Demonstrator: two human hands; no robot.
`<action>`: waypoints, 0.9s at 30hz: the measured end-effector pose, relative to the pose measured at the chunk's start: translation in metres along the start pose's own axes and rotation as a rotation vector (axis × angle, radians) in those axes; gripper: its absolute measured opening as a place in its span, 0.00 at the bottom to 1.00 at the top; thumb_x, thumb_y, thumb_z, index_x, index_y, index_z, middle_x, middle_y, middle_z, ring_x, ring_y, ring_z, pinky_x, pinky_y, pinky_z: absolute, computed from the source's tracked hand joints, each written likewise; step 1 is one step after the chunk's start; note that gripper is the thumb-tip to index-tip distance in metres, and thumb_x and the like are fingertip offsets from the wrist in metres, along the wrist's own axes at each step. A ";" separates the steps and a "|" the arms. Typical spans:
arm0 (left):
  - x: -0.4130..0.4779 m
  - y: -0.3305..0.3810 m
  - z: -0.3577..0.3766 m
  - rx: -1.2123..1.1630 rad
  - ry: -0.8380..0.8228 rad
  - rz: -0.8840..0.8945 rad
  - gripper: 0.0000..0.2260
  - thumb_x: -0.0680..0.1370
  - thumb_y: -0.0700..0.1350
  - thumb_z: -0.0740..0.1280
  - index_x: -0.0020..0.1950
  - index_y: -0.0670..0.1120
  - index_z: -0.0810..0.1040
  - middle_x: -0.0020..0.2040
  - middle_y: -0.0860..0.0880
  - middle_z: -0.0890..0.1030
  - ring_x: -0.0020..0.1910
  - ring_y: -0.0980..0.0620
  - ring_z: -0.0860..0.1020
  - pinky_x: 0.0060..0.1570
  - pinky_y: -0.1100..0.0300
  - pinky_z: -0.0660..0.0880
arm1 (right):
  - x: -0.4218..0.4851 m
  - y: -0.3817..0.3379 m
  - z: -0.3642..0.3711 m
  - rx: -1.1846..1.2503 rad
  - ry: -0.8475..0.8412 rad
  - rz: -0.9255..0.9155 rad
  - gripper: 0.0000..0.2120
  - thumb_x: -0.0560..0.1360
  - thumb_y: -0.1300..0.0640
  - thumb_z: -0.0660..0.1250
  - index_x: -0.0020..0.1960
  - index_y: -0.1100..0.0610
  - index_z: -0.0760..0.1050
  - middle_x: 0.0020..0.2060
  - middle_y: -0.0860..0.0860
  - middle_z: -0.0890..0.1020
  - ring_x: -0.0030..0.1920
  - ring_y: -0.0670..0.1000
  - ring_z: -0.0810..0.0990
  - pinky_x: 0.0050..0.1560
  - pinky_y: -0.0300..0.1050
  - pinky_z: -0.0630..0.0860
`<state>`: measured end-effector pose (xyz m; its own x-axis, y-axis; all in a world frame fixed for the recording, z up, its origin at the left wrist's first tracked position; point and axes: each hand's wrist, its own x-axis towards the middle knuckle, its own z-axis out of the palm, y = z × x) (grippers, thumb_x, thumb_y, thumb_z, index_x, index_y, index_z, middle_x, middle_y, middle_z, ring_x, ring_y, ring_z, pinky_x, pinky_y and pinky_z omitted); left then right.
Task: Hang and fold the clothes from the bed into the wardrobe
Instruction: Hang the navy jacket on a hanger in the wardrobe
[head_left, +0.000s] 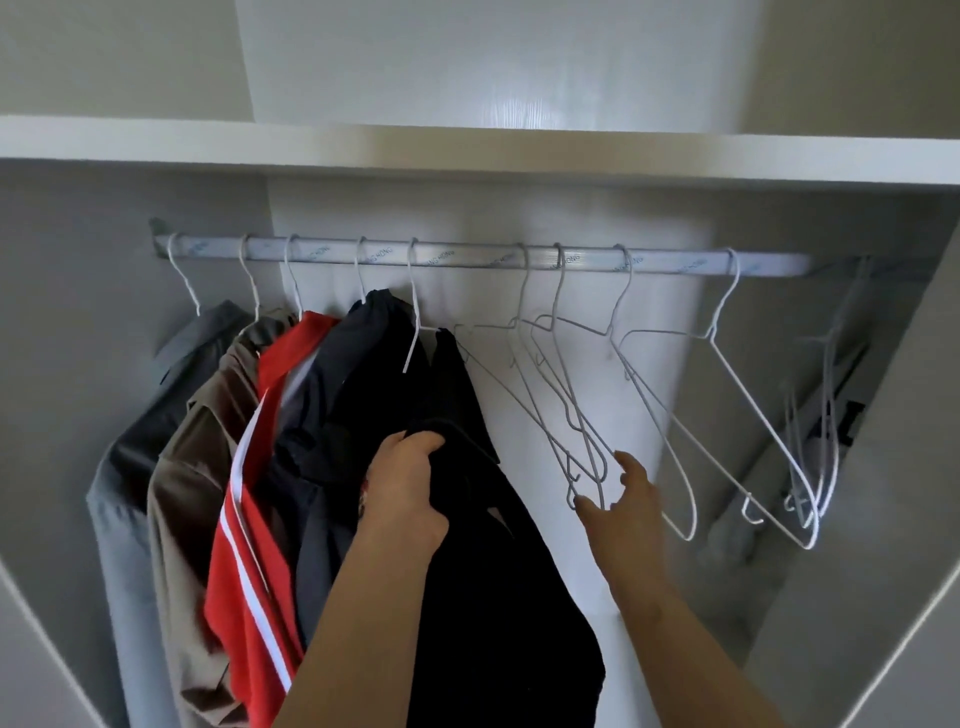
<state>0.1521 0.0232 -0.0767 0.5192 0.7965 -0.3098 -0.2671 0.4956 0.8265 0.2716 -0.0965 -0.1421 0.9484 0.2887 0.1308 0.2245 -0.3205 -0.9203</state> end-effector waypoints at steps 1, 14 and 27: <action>0.005 0.001 0.001 -0.003 -0.005 -0.006 0.10 0.75 0.39 0.64 0.55 0.47 0.77 0.51 0.42 0.78 0.50 0.42 0.77 0.41 0.52 0.76 | 0.003 0.000 0.004 0.012 0.003 0.002 0.27 0.74 0.64 0.66 0.70 0.53 0.63 0.65 0.55 0.70 0.59 0.55 0.74 0.58 0.49 0.71; 0.036 0.003 0.003 0.018 -0.079 -0.065 0.06 0.76 0.38 0.64 0.50 0.46 0.77 0.46 0.44 0.77 0.44 0.45 0.76 0.37 0.55 0.73 | 0.014 0.004 0.015 0.227 0.240 0.024 0.18 0.76 0.68 0.58 0.62 0.53 0.69 0.51 0.52 0.79 0.45 0.52 0.78 0.46 0.43 0.71; 0.050 0.011 -0.013 0.004 -0.078 -0.086 0.05 0.76 0.38 0.63 0.49 0.45 0.77 0.46 0.43 0.78 0.44 0.44 0.77 0.34 0.55 0.72 | 0.034 -0.037 0.047 -0.057 -0.120 -0.061 0.22 0.77 0.61 0.60 0.70 0.55 0.61 0.52 0.54 0.79 0.49 0.52 0.78 0.44 0.40 0.70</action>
<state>0.1645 0.0728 -0.0888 0.6015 0.7217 -0.3425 -0.2158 0.5596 0.8002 0.2850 -0.0324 -0.1208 0.8997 0.4143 0.1376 0.2966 -0.3489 -0.8890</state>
